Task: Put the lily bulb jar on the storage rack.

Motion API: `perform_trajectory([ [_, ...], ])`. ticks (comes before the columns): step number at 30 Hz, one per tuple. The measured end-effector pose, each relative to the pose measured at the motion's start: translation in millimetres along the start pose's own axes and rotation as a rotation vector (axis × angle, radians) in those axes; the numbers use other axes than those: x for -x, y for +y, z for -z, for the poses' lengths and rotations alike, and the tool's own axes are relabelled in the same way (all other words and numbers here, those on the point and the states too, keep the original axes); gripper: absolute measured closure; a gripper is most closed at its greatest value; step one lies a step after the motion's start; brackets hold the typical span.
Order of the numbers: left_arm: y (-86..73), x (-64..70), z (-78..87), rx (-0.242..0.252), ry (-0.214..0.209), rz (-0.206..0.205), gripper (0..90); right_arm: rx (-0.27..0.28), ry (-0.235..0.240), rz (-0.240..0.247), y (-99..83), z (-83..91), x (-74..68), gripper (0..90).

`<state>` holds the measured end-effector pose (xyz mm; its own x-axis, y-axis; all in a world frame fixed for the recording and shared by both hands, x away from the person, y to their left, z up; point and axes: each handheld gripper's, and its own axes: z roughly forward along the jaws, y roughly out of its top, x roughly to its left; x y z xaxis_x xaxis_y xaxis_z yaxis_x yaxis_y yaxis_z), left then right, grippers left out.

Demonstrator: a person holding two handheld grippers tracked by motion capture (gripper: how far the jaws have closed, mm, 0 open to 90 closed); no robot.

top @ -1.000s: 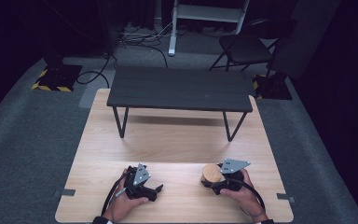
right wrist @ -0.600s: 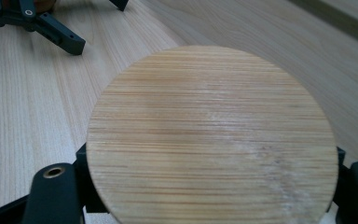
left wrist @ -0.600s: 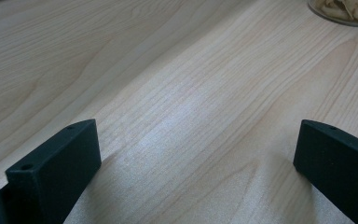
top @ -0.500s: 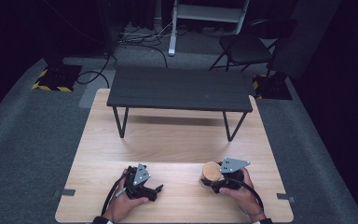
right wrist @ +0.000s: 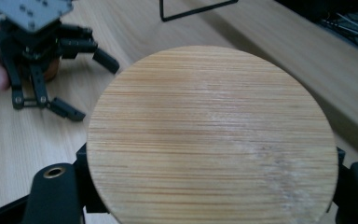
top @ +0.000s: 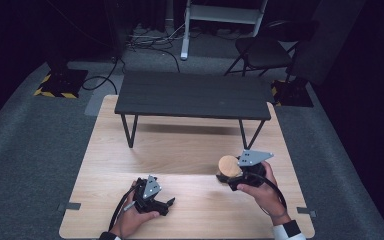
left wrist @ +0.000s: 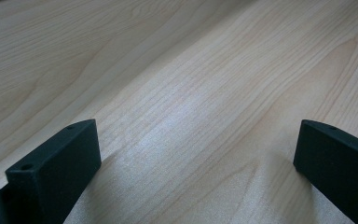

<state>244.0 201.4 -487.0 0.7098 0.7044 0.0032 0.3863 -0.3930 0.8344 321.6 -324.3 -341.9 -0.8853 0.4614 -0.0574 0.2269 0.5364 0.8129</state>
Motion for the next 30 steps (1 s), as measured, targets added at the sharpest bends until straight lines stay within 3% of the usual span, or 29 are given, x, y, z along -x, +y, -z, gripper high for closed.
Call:
perform_trajectory([
  [14,0.0,-0.1,0.0,0.0,0.0,0.0,0.5,0.03,-0.047,-0.046,73.3,20.6,32.0,24.9],
  [19,0.0,-0.1,0.0,0.0,-0.001,0.001,0.5,0.018,-0.067,-0.052,97.4,24.4,39.7,24.9],
  [30,-0.1,-0.4,0.0,0.0,0.0,0.003,0.5,0.036,-0.121,-0.07,130.2,31.0,59.1,24.9],
])
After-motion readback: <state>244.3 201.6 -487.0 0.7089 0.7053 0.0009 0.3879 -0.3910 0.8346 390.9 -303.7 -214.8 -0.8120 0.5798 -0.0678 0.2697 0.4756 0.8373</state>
